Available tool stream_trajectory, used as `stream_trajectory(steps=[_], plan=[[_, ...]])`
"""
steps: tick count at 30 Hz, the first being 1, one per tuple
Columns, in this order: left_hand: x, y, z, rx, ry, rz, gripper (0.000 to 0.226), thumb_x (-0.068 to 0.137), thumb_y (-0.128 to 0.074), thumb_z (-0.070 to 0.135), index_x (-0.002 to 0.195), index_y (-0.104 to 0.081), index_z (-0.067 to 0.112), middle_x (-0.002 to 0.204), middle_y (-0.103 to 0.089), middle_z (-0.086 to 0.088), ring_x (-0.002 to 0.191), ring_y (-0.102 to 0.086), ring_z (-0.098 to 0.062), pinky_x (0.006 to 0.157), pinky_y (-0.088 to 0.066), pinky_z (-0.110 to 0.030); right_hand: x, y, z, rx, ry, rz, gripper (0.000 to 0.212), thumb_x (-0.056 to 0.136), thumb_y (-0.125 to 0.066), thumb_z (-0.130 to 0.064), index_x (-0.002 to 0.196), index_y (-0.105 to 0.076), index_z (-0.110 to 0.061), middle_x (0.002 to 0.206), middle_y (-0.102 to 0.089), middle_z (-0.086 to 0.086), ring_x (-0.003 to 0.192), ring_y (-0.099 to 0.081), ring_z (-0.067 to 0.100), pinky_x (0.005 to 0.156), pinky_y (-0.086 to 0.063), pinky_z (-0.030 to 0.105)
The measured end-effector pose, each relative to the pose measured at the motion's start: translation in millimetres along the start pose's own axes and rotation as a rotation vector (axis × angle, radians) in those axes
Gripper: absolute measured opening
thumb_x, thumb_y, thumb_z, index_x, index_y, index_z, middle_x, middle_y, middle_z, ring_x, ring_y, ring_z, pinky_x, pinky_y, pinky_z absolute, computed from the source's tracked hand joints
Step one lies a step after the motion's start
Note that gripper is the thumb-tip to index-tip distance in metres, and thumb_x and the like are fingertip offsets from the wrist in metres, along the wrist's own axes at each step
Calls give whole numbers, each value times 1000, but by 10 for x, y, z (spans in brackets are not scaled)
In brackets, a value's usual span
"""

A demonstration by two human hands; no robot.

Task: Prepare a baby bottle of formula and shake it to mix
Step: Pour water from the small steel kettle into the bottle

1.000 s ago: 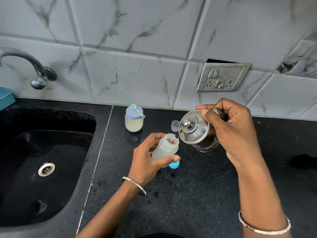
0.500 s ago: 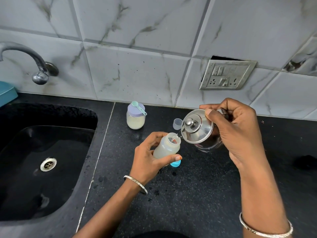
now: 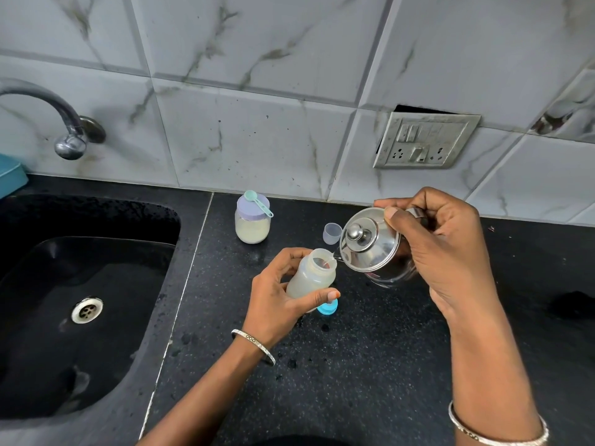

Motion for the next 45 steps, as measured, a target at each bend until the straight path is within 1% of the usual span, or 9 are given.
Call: stream_trajectory(steps=[6,10,17,21,27,30,34,39,45], plan=[[-2,3,-5,-6,2,7,60,62,-89,46,114,-61,35,114,-70,18,109,-65,-8,84,-59,-26,13,5,18,-6,-17,14,15,90,-73,-5,76,-66,-10,100,-82,-4,98,-76,22,93,-59,58],[-2,6,12,-3,0,8,59,62,-89,45,113,-61,37,113,-69,22,107,-65,-4,83,-57,-21,26,-8,7,-6,-24,6,18,90,-73,-6,75,-67,-15,100,-82,-4,99,-76,20,93,-59,59],[-13,-6,12,8,-16,-3,60,64,-90,42,115,-61,35,114,-70,17,109,-65,-9,84,-57,-23,33,0,-11,-16,-20,6,16,89,-73,-5,76,-66,-9,99,-82,-4,100,-76,21,94,-58,57],[-12,-16,32,15,-24,-11,59,63,-88,47,113,-59,42,115,-68,22,111,-64,-7,87,-57,-24,32,-8,-19,-16,-22,3,16,89,-73,-5,76,-66,-10,99,-82,-3,101,-76,21,95,-58,57],[-18,-32,55,-6,-34,-16,61,62,-87,51,115,-59,41,115,-69,21,110,-65,-7,86,-57,-24,18,-10,-44,-10,-27,0,19,89,-72,-4,74,-66,-13,99,-82,-3,102,-76,18,97,-57,55],[-25,-40,72,-13,-42,-20,61,62,-86,51,115,-58,43,116,-68,24,112,-64,-5,86,-55,-18,16,-13,-49,-9,-24,-3,20,89,-72,-5,73,-67,-15,99,-82,-3,102,-76,19,97,-57,56],[-27,-32,62,-18,-51,-10,61,63,-89,43,117,-60,40,117,-69,21,113,-64,-7,87,-55,-20,16,-11,-49,-6,-17,1,16,90,-72,-3,76,-67,-10,99,-82,-2,101,-76,19,96,-58,55],[-18,-25,45,-14,-57,-6,61,64,-89,42,119,-61,37,117,-70,19,114,-65,-9,89,-57,-25,15,-15,-48,-6,-14,-4,18,90,-72,-3,75,-68,-13,100,-82,-1,102,-76,18,97,-58,55],[-27,-34,54,-19,-58,-10,60,65,-88,43,118,-60,39,117,-69,20,113,-65,-8,89,-56,-22,10,-14,-42,-9,-12,4,14,89,-72,-2,77,-65,-4,99,-82,0,101,-76,18,97,-58,54]])
Point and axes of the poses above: each hand's wrist, its own x-axis towards the middle knuckle, its own y-axis out of the back of the hand, z = x × y, the point moved 9 cm from there along x, towards the middle knuckle
